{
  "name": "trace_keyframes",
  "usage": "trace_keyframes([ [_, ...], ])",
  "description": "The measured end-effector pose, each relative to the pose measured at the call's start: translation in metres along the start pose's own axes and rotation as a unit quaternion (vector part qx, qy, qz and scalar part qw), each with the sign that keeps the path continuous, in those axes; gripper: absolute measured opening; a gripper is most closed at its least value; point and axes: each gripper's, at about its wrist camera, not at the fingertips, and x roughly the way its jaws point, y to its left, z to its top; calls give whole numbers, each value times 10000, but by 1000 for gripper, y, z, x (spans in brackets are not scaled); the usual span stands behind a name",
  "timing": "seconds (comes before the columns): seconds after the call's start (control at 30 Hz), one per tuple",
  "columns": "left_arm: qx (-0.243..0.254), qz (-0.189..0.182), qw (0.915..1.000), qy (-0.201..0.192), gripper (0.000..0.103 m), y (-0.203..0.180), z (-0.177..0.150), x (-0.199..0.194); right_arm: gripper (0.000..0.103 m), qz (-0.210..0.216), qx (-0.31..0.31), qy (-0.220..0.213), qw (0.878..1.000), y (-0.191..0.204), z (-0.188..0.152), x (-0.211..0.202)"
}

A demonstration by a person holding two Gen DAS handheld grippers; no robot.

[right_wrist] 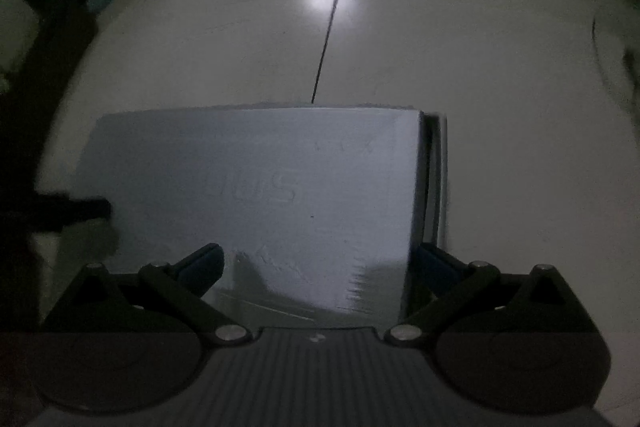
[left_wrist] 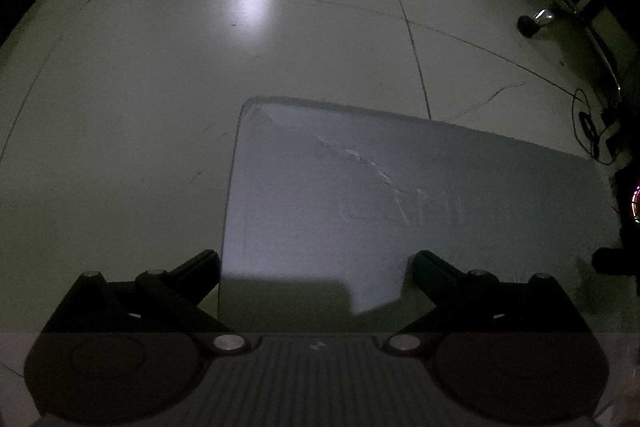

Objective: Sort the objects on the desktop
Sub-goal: 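Carry the held lid with both grippers over the open box, then lower the lid onto the box rim with both grippers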

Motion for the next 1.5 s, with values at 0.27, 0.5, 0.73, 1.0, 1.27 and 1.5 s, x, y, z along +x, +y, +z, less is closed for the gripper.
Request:
trace_keyframes([
  [0.27,-58,-5,9998,-212,103,-5,2,2,103,778,428,114,9960,-31,11,14],
  [0.5,-125,-33,9989,-447,103,-6,3,-8,103,1197,807,-316,9890,-45,21,-8],
  [0.73,-21,-40,9995,-314,103,-22,1,-3,103,1488,674,-711,9840,-37,34,-39],
  [1.0,-52,134,9993,-331,103,-26,2,6,103,1004,523,-439,9926,-25,26,-19],
  [1.27,-131,161,9992,-329,103,-29,4,8,103,304,-408,-128,9986,-27,-9,-34],
  [1.5,545,290,9958,-669,102,-55,12,-11,103,-110,-1308,-459,9903,-13,-72,-56],
])
